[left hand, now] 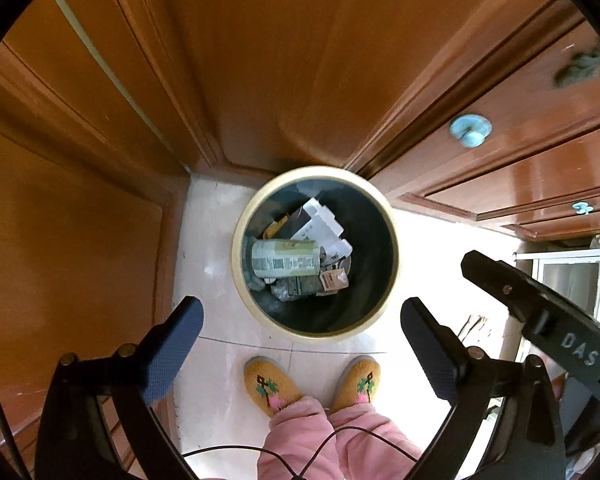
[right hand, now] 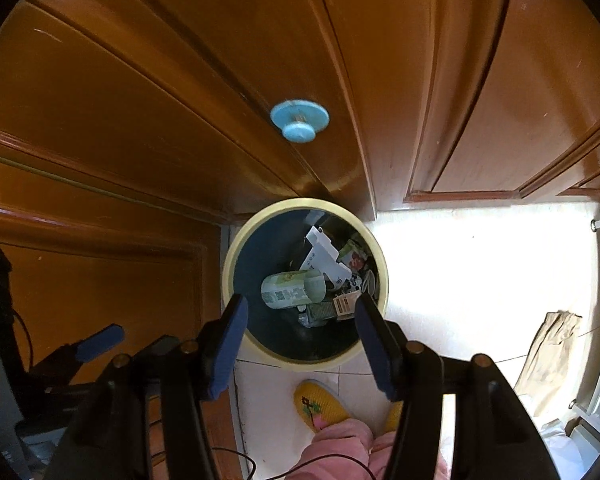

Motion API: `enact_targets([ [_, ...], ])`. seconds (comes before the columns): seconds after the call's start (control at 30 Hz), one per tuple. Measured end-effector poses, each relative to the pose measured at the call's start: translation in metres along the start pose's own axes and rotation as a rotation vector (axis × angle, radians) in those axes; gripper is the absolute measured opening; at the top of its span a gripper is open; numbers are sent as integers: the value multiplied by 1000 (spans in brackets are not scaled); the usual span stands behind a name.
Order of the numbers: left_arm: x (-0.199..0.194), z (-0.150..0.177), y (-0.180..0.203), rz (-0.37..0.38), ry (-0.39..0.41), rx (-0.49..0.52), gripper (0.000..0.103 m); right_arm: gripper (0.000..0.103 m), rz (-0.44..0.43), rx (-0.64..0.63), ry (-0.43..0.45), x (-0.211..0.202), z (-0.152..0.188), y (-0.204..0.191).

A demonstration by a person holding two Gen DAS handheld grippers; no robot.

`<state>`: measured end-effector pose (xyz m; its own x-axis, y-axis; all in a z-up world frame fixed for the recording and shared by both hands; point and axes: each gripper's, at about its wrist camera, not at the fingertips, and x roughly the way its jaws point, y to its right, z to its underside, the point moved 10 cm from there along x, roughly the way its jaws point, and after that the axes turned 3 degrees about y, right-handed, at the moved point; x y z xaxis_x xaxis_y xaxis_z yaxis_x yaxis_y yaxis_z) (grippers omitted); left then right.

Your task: Collect trash

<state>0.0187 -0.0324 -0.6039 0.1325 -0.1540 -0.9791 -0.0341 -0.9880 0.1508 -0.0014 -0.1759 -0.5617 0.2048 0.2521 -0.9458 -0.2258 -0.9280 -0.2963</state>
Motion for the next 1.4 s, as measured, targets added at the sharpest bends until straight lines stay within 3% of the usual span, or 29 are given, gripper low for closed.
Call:
enact_targets([
  [0.43,-124,-21,11,-48,114,32,98,56,6,-61,64,-85,-14,-33],
  [1.0,-287,-44,41,-68,200,26,98,56,-11,-169,161,-240,-51,-84],
  [1.4,-401,-70,56,-114,333,44,98,56,-34,-199,270,-340,-75,-110],
])
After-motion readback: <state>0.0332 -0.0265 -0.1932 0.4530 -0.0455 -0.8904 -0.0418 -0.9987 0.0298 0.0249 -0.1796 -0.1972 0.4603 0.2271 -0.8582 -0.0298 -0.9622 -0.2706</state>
